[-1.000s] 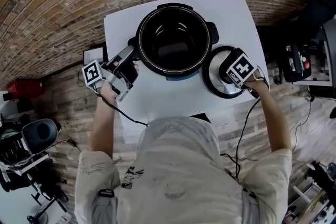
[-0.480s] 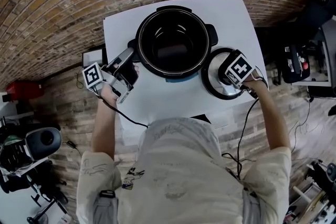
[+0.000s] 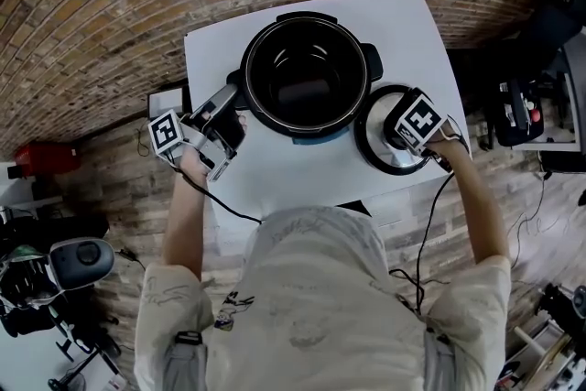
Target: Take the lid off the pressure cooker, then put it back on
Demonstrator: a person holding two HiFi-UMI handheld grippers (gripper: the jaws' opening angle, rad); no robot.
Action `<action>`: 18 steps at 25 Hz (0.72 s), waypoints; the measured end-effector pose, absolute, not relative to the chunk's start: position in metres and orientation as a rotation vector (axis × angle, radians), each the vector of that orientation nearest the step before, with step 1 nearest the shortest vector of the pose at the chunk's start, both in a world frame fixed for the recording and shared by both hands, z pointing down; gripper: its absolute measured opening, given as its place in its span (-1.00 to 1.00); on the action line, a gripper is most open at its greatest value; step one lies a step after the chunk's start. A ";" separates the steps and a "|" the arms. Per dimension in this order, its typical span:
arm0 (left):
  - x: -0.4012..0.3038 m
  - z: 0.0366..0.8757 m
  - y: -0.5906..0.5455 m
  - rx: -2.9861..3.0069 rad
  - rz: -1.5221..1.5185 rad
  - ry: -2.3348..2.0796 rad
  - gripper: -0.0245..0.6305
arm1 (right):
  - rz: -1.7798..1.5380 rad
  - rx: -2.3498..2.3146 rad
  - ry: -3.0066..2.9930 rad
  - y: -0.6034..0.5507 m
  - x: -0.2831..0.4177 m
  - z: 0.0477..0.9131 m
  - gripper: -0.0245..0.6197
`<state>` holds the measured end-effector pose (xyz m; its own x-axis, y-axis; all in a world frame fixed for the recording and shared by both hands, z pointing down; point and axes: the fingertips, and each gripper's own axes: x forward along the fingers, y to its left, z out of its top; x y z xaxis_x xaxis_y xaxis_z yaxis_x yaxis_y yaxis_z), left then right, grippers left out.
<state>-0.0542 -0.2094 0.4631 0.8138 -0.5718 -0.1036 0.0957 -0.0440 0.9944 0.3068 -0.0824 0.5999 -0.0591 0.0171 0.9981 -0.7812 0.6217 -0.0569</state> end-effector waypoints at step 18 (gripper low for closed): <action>-0.069 0.462 -0.215 1.557 -0.575 -0.537 -0.34 | 0.679 0.785 -1.594 -0.089 0.305 0.572 0.20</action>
<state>-0.0689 -0.2154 0.4618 0.7617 -0.6466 -0.0419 0.0025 -0.0617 0.9981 0.3055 -0.0894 0.5719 -0.0991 -0.1208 0.9877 -0.7961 0.6051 -0.0059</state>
